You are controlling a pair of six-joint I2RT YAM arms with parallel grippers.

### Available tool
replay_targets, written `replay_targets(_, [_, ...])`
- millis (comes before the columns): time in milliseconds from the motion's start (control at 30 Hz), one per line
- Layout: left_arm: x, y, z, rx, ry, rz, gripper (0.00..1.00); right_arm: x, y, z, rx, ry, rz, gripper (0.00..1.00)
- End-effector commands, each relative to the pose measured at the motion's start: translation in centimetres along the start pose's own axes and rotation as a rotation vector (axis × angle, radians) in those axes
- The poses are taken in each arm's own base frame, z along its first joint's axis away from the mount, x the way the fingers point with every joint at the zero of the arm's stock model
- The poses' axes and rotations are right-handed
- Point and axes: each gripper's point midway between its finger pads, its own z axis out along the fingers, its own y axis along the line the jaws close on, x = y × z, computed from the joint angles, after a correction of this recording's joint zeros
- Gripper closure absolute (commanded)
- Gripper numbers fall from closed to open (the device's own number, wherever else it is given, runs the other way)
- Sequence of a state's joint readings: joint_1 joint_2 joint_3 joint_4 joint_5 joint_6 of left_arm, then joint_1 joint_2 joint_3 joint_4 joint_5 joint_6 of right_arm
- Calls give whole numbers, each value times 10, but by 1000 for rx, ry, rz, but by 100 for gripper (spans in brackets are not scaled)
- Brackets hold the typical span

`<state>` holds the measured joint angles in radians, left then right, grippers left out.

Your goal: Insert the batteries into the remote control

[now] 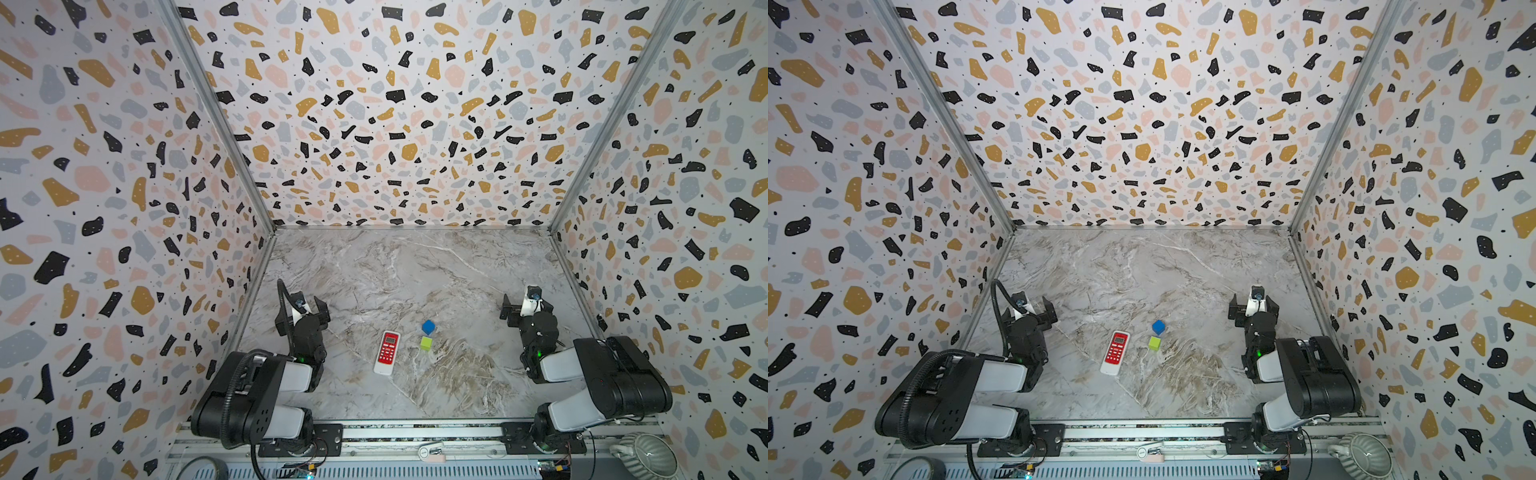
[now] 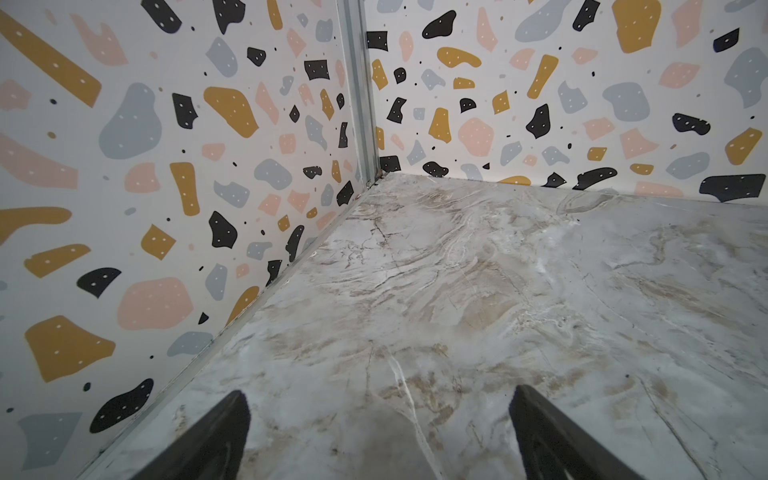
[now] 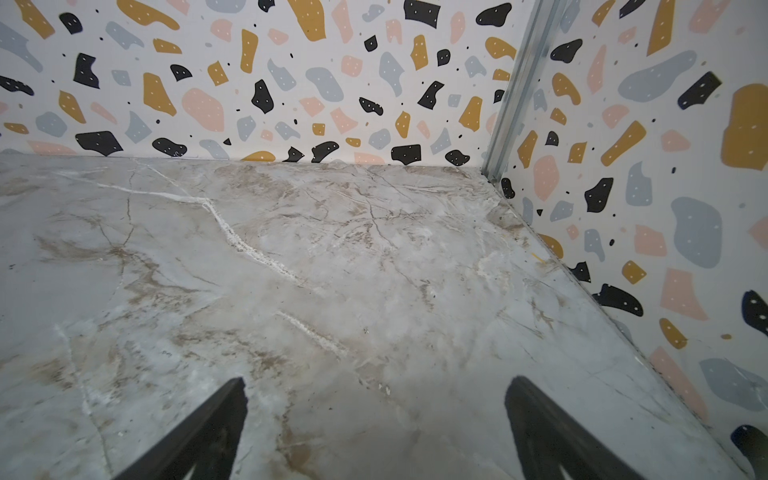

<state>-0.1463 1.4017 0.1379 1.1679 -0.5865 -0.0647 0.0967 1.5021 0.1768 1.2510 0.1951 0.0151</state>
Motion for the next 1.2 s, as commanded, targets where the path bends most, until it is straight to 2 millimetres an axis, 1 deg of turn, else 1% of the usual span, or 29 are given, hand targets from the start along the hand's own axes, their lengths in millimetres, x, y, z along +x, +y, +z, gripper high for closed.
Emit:
replay_targets(0, [-19,0,0,2,-62,-54,0,-16,-1,2,11,-50,19,1])
replay_targets(400, [-19,0,0,3,-65,-54,0,-16,-1,1,9,-51,18,1])
replay_targets(500, [-18,0,0,4,-63,-54,0,-16,0,-6,15,-70,2,1])
replay_targets(533, [-19,-1,0,4,-64,-55,1,-23,1,-10,16,-107,3,1])
replay_targets(600, [-19,-1,0,4,-64,-55,0,-22,2,-6,20,-93,1,1])
replay_targets(633, [-19,-1,0,4,-64,-55,0,-17,3,0,23,-56,2,1])
replay_targets(667, [-19,0,0,3,-65,-55,1,-17,1,0,16,-60,5,1])
replay_targets(733, [-19,0,0,4,-64,-55,0,-17,3,-3,9,-66,-6,1])
replay_targets(800, [-19,-1,0,4,-64,-55,0,-25,5,-10,11,-112,-11,1])
replay_targets(867, [-19,-1,0,4,-64,-55,1,-23,3,-5,25,-92,-2,1])
replay_targets(900, [-19,-1,0,4,-64,-55,0,-16,2,1,24,-55,4,1])
replay_targets(933, [-19,-1,0,4,-64,-55,0,-16,0,2,15,-54,16,1])
replay_targets(1000, [-19,0,0,4,-65,-56,0,-17,0,-3,13,-64,10,1])
replay_targets(1033, [-19,-1,0,4,-65,-55,0,-24,0,-11,15,-113,8,1])
replay_targets(1067, [-19,-1,0,4,-65,-55,1,-26,-1,-18,19,-135,11,1])
replay_targets(1100, [-19,0,0,3,-65,-56,0,-25,-2,-18,23,-136,15,1])
replay_targets(1167, [-19,0,0,3,-65,-56,0,-18,-1,-1,25,-66,20,1])
